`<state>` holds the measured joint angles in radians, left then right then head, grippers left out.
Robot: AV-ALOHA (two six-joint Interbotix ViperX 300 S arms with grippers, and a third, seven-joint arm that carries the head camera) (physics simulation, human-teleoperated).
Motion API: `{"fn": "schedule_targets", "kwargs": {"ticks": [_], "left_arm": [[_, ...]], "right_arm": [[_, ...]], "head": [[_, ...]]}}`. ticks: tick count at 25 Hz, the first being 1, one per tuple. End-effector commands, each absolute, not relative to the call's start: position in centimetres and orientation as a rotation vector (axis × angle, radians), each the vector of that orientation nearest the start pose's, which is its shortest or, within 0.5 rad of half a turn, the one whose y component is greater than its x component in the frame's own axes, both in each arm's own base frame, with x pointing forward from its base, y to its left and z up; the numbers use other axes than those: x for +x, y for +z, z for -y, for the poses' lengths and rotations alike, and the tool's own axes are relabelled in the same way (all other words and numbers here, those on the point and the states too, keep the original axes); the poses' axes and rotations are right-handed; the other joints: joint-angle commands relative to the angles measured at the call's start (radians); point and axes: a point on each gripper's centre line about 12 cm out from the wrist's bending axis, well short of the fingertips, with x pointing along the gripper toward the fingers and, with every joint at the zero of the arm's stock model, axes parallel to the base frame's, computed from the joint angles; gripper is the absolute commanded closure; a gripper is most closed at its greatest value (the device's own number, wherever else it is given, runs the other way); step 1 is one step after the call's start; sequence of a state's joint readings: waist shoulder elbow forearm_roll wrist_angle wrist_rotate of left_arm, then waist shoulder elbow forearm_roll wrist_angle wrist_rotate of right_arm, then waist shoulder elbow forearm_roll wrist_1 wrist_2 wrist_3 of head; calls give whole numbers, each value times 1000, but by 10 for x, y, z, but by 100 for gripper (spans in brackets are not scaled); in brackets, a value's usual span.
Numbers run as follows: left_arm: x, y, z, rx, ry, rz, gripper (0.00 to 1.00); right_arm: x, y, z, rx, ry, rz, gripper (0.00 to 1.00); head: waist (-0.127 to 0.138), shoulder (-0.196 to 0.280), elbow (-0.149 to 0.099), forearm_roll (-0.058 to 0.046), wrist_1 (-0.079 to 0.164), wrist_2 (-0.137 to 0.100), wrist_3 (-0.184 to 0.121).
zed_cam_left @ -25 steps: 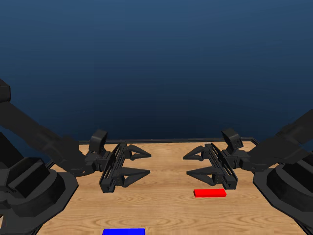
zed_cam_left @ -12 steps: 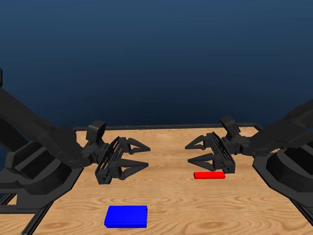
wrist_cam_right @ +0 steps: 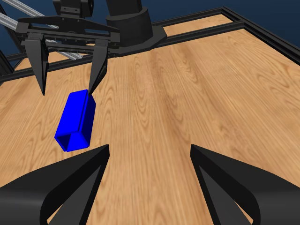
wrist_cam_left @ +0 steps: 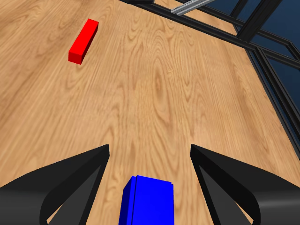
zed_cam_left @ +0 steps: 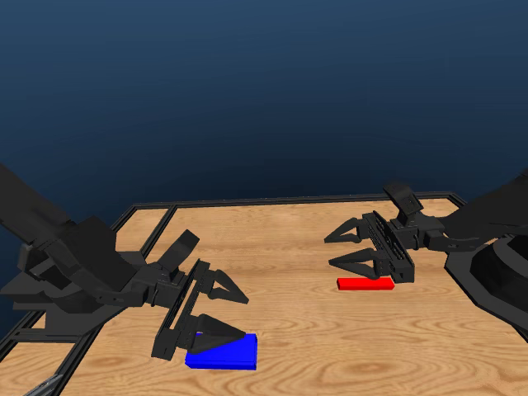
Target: Insert peg into socket
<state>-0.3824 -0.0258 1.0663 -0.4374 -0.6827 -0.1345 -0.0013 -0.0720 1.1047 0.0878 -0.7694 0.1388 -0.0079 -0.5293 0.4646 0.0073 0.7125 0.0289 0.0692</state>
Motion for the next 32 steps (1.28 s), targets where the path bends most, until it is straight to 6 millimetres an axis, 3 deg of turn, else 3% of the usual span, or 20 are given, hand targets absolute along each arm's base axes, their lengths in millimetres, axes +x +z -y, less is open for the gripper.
{"fn": "schedule_targets", "kwargs": {"ticks": [1, 8, 12, 13, 15, 19, 21, 22, 26, 27, 28, 29, 30, 31, 32], "left_arm": [[292, 122, 101, -380, -42, -485, 0], [276, 90, 122, -443, -58, -740, 0], [265, 67, 120, -450, -20, -889, 0], [269, 72, 125, -457, -37, -871, 0], [260, 44, 126, -432, 5, -1039, 0], [266, 42, 122, -395, -10, -1007, 0], [264, 32, 121, -352, -13, -993, 0], [272, 42, 120, -337, -34, -917, 0], [271, 19, 119, -334, 43, -811, 0], [277, 24, 122, -332, 38, -751, 20], [269, 18, 118, -312, 57, -770, 100], [275, 28, 120, -321, 56, -708, 100], [268, 26, 116, -293, 61, -726, 100], [278, 36, 117, -316, 69, -677, 100], [272, 34, 116, -284, 63, -698, 100]], "right_arm": [[309, 147, 8, 197, -87, -233, 0], [309, 142, 10, 216, -99, -254, 0], [306, 140, 12, 231, -110, -257, 0], [306, 140, 12, 233, -111, -256, 0], [301, 135, 12, 241, -113, -266, 0], [290, 124, 13, 268, -132, -298, 0], [282, 116, 13, 287, -142, -309, 0], [280, 115, 13, 293, -142, -307, 0], [267, 108, 11, 312, -151, -310, 0], [264, 107, 10, 314, -151, -312, 0], [261, 106, 11, 317, -158, -316, 0], [258, 104, 8, 318, -152, -327, 0], [253, 97, 6, 321, -148, -362, 0], [253, 95, 4, 325, -144, -370, 0], [249, 89, 2, 331, -144, -402, 0]], "head": [[13, 17, -12, 5, -8, 8, -1], [35, 45, -21, 11, 0, 16, -29], [42, 54, -25, 12, 3, 17, -40], [43, 54, -25, 12, 3, 17, -40], [44, 62, -31, 13, 5, 19, -47], [39, 70, -37, 10, 9, 15, -57], [32, 71, -41, 8, 12, 14, -56], [30, 72, -41, 8, 11, 15, -55], [10, 72, -45, 3, 13, 16, -58], [5, 72, -45, 2, 12, 15, -61], [-2, 71, -45, -2, 12, 9, -67], [-10, 70, -44, -5, 9, 2, -74], [-18, 69, -44, -9, 6, -4, -79], [-23, 68, -45, -11, 5, -6, -82], [-32, 68, -45, -14, 1, -10, -85]]}}
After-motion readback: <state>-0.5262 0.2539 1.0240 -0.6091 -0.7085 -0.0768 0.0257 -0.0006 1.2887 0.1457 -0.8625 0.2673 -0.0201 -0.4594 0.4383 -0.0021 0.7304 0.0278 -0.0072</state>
